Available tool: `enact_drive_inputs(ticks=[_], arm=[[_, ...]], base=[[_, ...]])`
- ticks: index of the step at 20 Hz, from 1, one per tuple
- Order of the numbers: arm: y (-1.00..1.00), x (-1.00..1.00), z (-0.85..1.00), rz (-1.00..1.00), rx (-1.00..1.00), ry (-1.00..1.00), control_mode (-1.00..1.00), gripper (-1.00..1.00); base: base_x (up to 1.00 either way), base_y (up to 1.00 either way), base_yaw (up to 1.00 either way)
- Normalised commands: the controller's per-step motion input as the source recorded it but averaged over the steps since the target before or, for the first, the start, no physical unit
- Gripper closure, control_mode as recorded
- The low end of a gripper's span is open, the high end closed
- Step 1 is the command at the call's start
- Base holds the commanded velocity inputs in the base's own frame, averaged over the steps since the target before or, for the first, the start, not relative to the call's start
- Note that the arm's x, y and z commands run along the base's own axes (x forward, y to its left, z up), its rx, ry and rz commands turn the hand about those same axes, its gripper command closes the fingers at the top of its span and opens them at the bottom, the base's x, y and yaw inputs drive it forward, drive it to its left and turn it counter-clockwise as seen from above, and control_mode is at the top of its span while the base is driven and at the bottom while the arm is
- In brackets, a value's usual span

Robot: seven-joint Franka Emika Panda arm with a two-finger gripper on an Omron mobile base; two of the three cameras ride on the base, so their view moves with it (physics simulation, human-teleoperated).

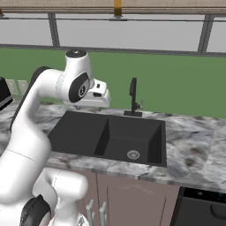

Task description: Soak the sponge with water for a few seconds and then drop it inside the sink.

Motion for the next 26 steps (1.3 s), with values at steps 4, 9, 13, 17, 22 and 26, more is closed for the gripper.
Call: enact_drive_inputs(ticks=[4,9,13,17,22,26], arm=[[-0.40,-0.19,0.00,0.00,0.03,-0.08,-1.00,-1.00],[-0.38,0.00,0.00,0.00,0.05,-0.17,-1.00,-1.00],[-0.33,0.00,-0.05,0.00,0.07,-0.26,-1.00,-1.00],[-0.28,0.00,-0.11,0.00,0.07,-0.28,-1.00,-1.00],[-0.16,0.00,-0.10,0.00,0.04,-0.26,-1.00,-1.00],[-0.02,0.00,-0.10,0.02,0.00,-0.22,-1.00,-1.00]], base=[[0.00,0.00,0.00],[0.00,0.00,0.00],[0.00,0.00,0.00],[0.00,0.00,0.00],[0.00,0.00,0.00],[0.00,0.00,0.00]])
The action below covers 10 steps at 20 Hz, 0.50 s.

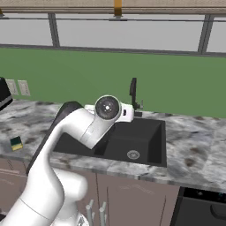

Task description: Soak the sponge with water for a few seconds and then drop it inside the sink.

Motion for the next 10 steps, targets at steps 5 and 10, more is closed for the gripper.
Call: enact_drive_inputs(ticks=[5,10], arm=[[0.00,0.10,-0.03,0.03,0.00,-0.11,-1.00,-1.00],[-0.04,0.25,-0.04,0.06,0.00,-0.09,-1.00,-1.00]], base=[[0.00,0.00,0.00],[0.00,0.00,0.00]])
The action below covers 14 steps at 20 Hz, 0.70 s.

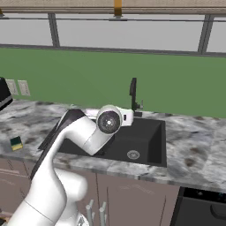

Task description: Soak the sponge with water for a few seconds and then drop it inside the sink.

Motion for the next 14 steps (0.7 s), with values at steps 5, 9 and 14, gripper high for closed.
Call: enact_drive_inputs(ticks=[5,9,14], arm=[[-0.17,0.25,0.00,0.08,0.00,-0.04,-1.00,-1.00],[-0.23,0.30,-0.03,0.09,0.00,-0.09,-1.00,-1.00],[-0.19,0.39,-0.18,0.10,0.00,-0.11,-1.00,-1.00]], base=[[0.00,0.00,0.00],[0.00,0.00,0.00],[0.00,0.00,0.00]])
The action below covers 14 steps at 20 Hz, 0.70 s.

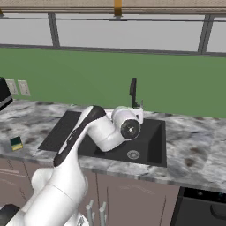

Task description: Soak the sponge with water for a few seconds and then drop it inside the sink.

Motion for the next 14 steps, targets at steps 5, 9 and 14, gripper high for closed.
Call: enact_drive_inputs(ticks=[5,9,14], arm=[[-0.15,0.42,-0.20,0.10,0.00,-0.14,-1.00,-1.00],[-0.10,0.42,-0.04,0.06,0.00,-0.10,-1.00,-1.00],[-0.01,0.35,0.00,0.01,0.00,-0.02,-1.00,-1.00]], base=[[0.00,0.00,0.00],[0.00,0.00,0.00],[0.00,0.00,0.00]])
